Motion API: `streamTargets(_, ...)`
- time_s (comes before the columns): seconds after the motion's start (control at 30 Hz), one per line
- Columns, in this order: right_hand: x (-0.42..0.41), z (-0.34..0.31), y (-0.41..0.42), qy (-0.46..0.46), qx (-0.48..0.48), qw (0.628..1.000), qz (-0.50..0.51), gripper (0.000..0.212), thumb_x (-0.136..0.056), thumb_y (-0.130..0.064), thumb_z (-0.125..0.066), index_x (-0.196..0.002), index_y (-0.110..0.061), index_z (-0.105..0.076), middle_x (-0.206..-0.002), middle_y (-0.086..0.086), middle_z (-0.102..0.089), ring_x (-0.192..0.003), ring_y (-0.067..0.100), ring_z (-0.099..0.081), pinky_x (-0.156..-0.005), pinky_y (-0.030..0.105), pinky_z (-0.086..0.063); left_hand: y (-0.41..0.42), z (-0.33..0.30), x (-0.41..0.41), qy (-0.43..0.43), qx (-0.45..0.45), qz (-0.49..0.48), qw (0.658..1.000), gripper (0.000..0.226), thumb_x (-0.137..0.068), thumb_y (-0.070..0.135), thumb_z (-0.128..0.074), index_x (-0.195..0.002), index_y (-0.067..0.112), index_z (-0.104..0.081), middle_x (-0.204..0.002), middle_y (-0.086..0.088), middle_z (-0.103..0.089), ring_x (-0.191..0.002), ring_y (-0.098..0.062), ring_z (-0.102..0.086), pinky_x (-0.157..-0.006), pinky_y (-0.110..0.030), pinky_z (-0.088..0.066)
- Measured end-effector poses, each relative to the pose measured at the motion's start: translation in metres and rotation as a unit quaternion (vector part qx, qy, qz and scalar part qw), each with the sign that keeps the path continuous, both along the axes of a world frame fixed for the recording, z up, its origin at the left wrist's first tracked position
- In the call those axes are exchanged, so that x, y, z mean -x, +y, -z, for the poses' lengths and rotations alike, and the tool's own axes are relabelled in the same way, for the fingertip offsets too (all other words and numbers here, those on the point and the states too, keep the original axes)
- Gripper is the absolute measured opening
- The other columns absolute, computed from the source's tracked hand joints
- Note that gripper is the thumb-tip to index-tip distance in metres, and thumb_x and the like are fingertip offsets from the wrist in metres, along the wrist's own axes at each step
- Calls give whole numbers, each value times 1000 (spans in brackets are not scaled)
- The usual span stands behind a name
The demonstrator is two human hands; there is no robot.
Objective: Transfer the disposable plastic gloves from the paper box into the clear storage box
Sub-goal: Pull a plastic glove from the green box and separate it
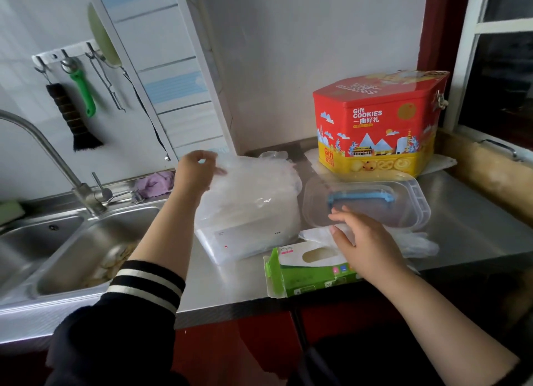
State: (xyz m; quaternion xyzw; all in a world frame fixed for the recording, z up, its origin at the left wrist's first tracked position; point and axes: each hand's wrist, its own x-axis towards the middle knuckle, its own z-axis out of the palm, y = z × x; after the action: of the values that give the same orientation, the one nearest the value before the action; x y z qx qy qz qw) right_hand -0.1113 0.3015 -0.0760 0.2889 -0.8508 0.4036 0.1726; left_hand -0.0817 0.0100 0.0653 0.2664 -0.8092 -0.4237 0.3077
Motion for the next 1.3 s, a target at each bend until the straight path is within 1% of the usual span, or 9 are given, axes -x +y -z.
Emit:
streamTargets(0.17,0,-1,-2,-13,-17,1000,4,23,-90,-22,-64,-111,-15,-68,-120,2,-67,-125,18,-52,-97,29,-39,-23,17,-10,-57,59,-39,996,23,-94,32,-51,-108,19,-64,-57,13,-68,-41,-10,-47,-57,-24,-45)
streamTargets(0.27,-1,-5,-3,-26,-33,999,14,26,-89,-25,-65,-114,-16,-68,-120,3,-67,-123,21,-54,-99,32,-39,-25,21,-14,-125,137,-54,981,35,-93,33,-53,-125,18,-58,-95,1,-73,-86,-24,-65,-86,-34,-50)
streamTargets(0.37,-2,-7,-4,-33,-55,998,17,31,-88,-30,-67,-116,-16,-68,-117,3,-68,-118,24,-56,-98,35,-41,-29,22,-14,-176,206,-80,959,53,-93,37,-55,-140,15,-44,-125,-8,-63,-121,-31,-54,-96,-40,-43)
streamTargets(0.5,-1,-9,-4,-48,-75,996,18,38,-87,-34,-68,-120,-17,-65,-116,2,-68,-113,26,-56,-96,35,-41,-26,23,-16,-174,262,-102,944,54,-94,34,-56,-142,13,-42,-131,-14,-55,-125,-35,-43,-100,-45,-37)
streamTargets(0.77,3,-7,-10,-25,-94,995,10,11,-83,-29,-73,-89,-19,-72,-91,-3,-69,-88,22,-59,-77,33,-44,48,11,-22,57,397,-23,916,28,-95,23,-52,-120,16,-63,-106,-2,-69,-100,-30,-54,-83,-33,-38)
streamTargets(0.87,3,-7,-13,-30,-80,996,23,4,-85,-22,-70,-81,-21,-71,-84,-4,-68,-85,21,-59,-71,31,-43,81,12,-26,81,342,57,934,19,-93,22,-55,-105,21,-71,-95,3,-71,-85,-20,-60,-72,-26,-41)
streamTargets(1.0,7,-7,-17,-113,22,993,37,9,-89,-25,-65,-86,-19,-71,-88,-3,-70,-85,17,-63,-74,31,-48,115,12,-32,6,143,221,965,23,-98,26,-54,-95,14,-73,-85,4,-74,-73,-11,-67,-70,-27,-52)
streamTargets(1.13,15,-8,-17,-159,164,973,45,12,-89,-25,-66,-87,-14,-70,-85,-3,-70,-85,14,-63,-77,28,-48,134,17,-35,-76,-8,323,943,30,-101,27,-50,-99,5,-72,-90,-5,-75,-69,-12,-68,-65,-24,-55)
streamTargets(1.3,17,-19,-14,-192,290,937,45,17,-95,-24,-59,-83,-13,-63,-74,-9,-64,-66,0,-54,-61,14,-41,141,29,-31,-104,-60,338,933,29,-102,23,-47,-99,5,-69,-94,-6,-74,-71,-13,-69,-66,-22,-56)
